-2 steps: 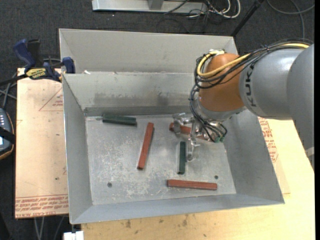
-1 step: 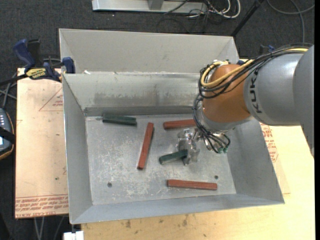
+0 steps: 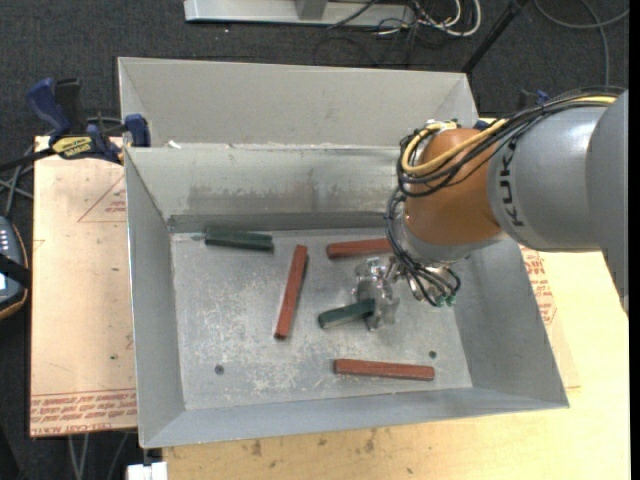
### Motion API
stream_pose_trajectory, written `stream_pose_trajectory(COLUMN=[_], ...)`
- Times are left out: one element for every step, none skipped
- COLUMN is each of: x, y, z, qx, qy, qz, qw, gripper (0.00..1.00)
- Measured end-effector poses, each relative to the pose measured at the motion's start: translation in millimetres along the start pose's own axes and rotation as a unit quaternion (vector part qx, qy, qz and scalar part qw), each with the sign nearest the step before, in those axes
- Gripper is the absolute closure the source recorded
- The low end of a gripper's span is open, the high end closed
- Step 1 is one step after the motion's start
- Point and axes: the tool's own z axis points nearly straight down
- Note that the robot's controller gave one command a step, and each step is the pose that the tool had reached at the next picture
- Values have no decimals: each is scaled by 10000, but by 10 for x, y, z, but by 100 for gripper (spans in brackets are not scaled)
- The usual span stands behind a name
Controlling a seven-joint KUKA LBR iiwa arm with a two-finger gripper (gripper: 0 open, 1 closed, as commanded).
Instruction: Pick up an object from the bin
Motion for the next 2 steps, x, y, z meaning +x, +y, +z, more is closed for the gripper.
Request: stream_pose_trajectory(x=[32,-67], y=[-219,-114], z=[-520,-1127], qx=[-14,0], qy=[28,13], qz=[38,174], qw=[10000,9998], gripper=[100,100])
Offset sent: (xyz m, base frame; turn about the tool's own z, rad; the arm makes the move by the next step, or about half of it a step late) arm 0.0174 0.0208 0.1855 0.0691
